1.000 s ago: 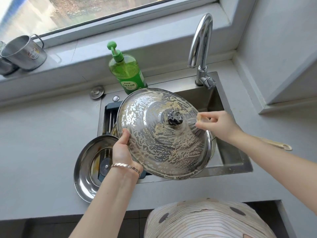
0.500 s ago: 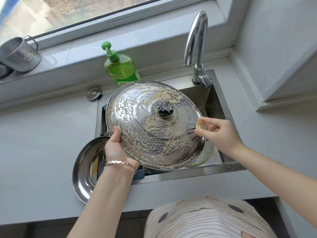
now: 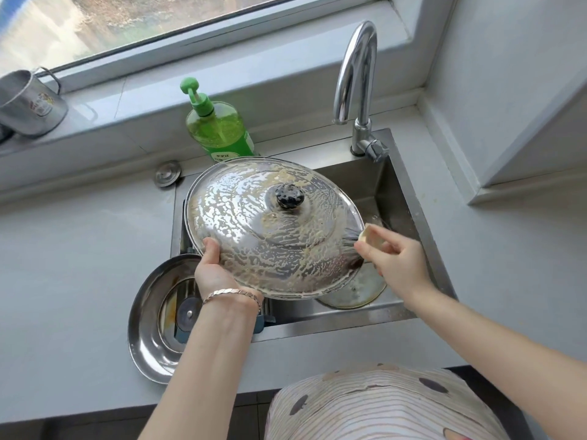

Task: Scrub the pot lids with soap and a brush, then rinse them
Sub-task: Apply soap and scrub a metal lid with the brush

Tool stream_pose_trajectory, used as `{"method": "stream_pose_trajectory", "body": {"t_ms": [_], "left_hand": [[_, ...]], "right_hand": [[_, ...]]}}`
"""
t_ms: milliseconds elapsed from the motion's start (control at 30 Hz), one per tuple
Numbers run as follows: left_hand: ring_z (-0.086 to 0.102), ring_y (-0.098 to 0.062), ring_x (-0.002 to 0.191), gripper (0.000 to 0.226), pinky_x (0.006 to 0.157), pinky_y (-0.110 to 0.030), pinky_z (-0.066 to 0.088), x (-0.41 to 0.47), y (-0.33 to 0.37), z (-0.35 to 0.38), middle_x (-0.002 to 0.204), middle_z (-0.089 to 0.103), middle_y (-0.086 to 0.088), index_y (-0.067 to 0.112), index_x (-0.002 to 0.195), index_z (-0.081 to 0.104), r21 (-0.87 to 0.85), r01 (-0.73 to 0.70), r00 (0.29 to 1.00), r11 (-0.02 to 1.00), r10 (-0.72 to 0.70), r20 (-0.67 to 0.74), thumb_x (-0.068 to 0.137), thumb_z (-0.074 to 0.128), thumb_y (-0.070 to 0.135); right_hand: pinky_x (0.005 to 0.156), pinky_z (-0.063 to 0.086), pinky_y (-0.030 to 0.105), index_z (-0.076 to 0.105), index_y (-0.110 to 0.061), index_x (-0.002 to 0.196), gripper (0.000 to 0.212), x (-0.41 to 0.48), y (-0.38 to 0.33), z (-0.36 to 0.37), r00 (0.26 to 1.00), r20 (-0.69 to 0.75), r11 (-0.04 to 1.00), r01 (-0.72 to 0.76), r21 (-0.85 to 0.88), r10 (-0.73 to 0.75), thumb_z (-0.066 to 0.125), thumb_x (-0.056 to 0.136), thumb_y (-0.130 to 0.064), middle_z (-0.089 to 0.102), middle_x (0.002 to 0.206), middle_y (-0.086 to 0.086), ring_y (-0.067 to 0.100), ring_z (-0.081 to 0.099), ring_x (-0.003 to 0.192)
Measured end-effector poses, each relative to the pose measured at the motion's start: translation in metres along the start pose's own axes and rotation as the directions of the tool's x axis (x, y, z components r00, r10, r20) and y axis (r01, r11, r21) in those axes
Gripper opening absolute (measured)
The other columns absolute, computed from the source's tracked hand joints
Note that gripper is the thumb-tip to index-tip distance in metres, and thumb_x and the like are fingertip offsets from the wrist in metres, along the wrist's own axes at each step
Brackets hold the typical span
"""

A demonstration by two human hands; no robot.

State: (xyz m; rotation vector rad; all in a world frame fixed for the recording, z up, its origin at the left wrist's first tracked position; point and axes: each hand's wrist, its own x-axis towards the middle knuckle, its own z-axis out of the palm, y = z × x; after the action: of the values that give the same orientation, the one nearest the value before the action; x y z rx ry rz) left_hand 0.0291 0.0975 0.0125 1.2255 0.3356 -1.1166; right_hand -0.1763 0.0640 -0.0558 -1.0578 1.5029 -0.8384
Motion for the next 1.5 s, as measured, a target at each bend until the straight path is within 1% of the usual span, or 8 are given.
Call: {"method": "stream_pose_trajectory", "body": {"t_ms": [367, 533, 700, 867, 1067, 1233, 1367, 1500], "left_hand": [[0.058, -0.03, 0.085, 0.027, 0.081, -0.052, 0.044, -0.003, -0.001, 0.006, 0.096, 0.061, -0.007, 0.017, 0.107, 0.058, -0.026, -0.002, 0.995, 1.0, 0.0, -0.096, 0.092, 0.053, 0.038], [0.057, -0.029, 0.084, 0.023, 0.081, -0.051, 0.043, 0.0, 0.005, 0.006, 0.093, 0.061, -0.006, 0.018, 0.093, 0.059, -0.019, -0.003, 0.994, 1.0, 0.001, -0.105, 0.092, 0.052, 0.039], [0.057, -0.029, 0.082, 0.024, 0.082, -0.052, 0.042, -0.001, 0.0, 0.003, 0.092, 0.06, -0.006, 0.018, 0.102, 0.059, -0.029, 0.016, 0.996, 0.999, -0.018, -0.089, 0.093, 0.05, 0.039], [0.057, -0.032, 0.083, 0.028, 0.085, -0.055, 0.042, 0.001, -0.001, 0.003, 0.097, 0.061, -0.009, 0.017, 0.108, 0.057, -0.007, 0.035, 0.995, 0.999, -0.036, -0.092, 0.091, 0.053, 0.039], [0.057, -0.028, 0.076, 0.022, 0.067, -0.049, 0.045, 0.003, -0.002, 0.004, 0.089, 0.061, -0.006, 0.017, 0.097, 0.058, 0.047, 0.021, 0.995, 0.999, -0.016, -0.1, 0.093, 0.052, 0.038], [0.063, -0.029, 0.092, 0.025, 0.09, -0.054, 0.046, 0.008, -0.004, 0.008, 0.098, 0.066, -0.006, 0.016, 0.089, 0.06, 0.192, -0.021, 0.997, 0.981, 0.036, -0.071, 0.087, 0.059, 0.041], [0.066, -0.021, 0.081, 0.028, 0.082, -0.043, 0.052, 0.015, -0.004, 0.016, 0.088, 0.068, -0.002, 0.013, 0.093, 0.061, 0.427, -0.116, 0.988, 0.897, 0.15, -0.046, 0.086, 0.063, 0.039], [0.065, -0.025, 0.083, 0.043, 0.085, -0.046, 0.052, 0.036, -0.017, 0.027, 0.095, 0.066, -0.008, 0.006, 0.11, 0.056, 0.558, -0.107, 0.99, 0.823, 0.142, -0.02, 0.086, 0.062, 0.042]], "right_hand": [[0.073, 0.042, 0.028, 0.069, -0.02, 0.108, 0.032, 0.01, -0.013, 0.005, 0.999, 0.017, 0.997, 0.043, -0.07, -0.042, 0.074, 0.077, -0.024, 0.045, 0.068, -0.001, 0.013, 0.043, 0.066], [0.066, 0.041, 0.022, 0.06, -0.046, 0.096, 0.038, -0.034, -0.017, 0.016, 0.921, 0.307, 0.96, 0.274, -0.065, -0.242, 0.077, 0.073, -0.021, 0.047, 0.074, -0.005, 0.009, 0.043, 0.06], [0.067, 0.04, 0.027, 0.07, -0.024, 0.105, 0.028, 0.0, -0.016, 0.007, 0.993, 0.095, 0.983, 0.085, -0.161, -0.07, 0.074, 0.077, -0.026, 0.039, 0.061, -0.006, 0.009, 0.039, 0.057], [0.07, 0.048, 0.03, 0.06, -0.049, 0.102, 0.04, -0.044, -0.017, 0.021, 0.879, 0.401, 0.935, 0.332, -0.123, -0.259, 0.078, 0.071, -0.032, 0.048, 0.074, -0.008, 0.013, 0.051, 0.068], [0.07, 0.045, 0.035, 0.071, -0.02, 0.099, 0.025, 0.009, -0.013, 0.003, 0.987, 0.109, 0.926, 0.148, -0.347, -0.117, 0.072, 0.077, -0.032, 0.045, 0.06, -0.003, 0.009, 0.041, 0.059], [0.075, 0.046, 0.032, 0.065, -0.035, 0.113, 0.038, -0.021, -0.01, 0.017, 0.893, 0.427, 0.92, 0.278, -0.278, -0.141, 0.072, 0.076, -0.038, 0.053, 0.079, -0.003, 0.01, 0.048, 0.072], [0.056, 0.032, 0.025, 0.069, -0.026, 0.088, 0.011, 0.016, 0.013, -0.01, 0.977, 0.21, 0.928, 0.102, -0.36, -0.026, 0.068, 0.081, -0.035, 0.041, 0.052, -0.014, 0.004, 0.036, 0.05], [0.075, 0.04, 0.02, 0.063, -0.019, 0.119, 0.039, 0.05, 0.027, -0.044, 0.996, -0.047, 0.974, -0.09, -0.208, 0.082, 0.068, 0.083, -0.034, 0.057, 0.087, -0.011, 0.005, 0.051, 0.08]]}}
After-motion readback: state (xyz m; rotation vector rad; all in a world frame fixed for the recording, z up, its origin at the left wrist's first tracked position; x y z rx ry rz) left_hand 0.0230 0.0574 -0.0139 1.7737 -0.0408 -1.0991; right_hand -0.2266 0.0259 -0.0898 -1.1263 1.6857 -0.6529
